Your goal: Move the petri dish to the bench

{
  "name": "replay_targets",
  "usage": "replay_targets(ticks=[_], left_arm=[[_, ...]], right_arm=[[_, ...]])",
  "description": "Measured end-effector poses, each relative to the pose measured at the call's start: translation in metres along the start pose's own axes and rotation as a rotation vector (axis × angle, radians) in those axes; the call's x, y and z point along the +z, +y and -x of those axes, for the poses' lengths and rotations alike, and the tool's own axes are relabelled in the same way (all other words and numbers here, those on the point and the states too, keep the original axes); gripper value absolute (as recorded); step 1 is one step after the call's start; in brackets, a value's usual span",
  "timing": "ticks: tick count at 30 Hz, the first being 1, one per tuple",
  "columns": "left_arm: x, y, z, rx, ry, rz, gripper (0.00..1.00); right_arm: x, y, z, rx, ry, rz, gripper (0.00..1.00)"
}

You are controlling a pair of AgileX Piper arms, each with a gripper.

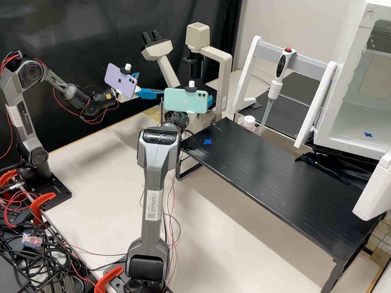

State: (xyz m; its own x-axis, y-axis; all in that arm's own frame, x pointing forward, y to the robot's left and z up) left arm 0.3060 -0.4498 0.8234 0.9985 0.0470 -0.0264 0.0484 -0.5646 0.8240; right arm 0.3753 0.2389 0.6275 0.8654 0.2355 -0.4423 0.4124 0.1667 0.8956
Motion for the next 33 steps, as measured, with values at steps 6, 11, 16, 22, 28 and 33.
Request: replay_targets(ticks=[6, 11, 16, 22, 28, 33], left_arm=[[0.0, 0.0, 0.0, 0.0, 0.0, 0.0, 1.0], [0.0, 0.0, 0.0, 0.0, 0.0, 0.0, 1.0], [0.0, 0.0, 0.0, 0.0, 0.0, 0.0, 1.0], [0.0, 0.0, 0.0, 0.0, 0.0, 0.0, 1.0], [0.0, 0.0, 0.0, 0.0, 0.0, 0.0, 1.0], [0.0, 0.0, 0.0, 0.0, 0.0, 0.0, 1.0]], right_arm=[[-0.003, 0.009, 0.045, 0.014, 0.07, -0.022, 0.0], [0.014, 0.022, 0.086, 0.03, 0.089, -0.021, 0.0], [0.038, 0.046, 0.123, 0.14, 0.099, -0.046, 0.0], [0.069, 0.053, 0.156, 0.239, 0.099, -0.025, 0.0], [0.094, 0.035, 0.175, 0.196, 0.043, -0.007, 0.0], [0.104, 0.022, 0.185, 0.158, 0.011, -0.005, 0.0]])
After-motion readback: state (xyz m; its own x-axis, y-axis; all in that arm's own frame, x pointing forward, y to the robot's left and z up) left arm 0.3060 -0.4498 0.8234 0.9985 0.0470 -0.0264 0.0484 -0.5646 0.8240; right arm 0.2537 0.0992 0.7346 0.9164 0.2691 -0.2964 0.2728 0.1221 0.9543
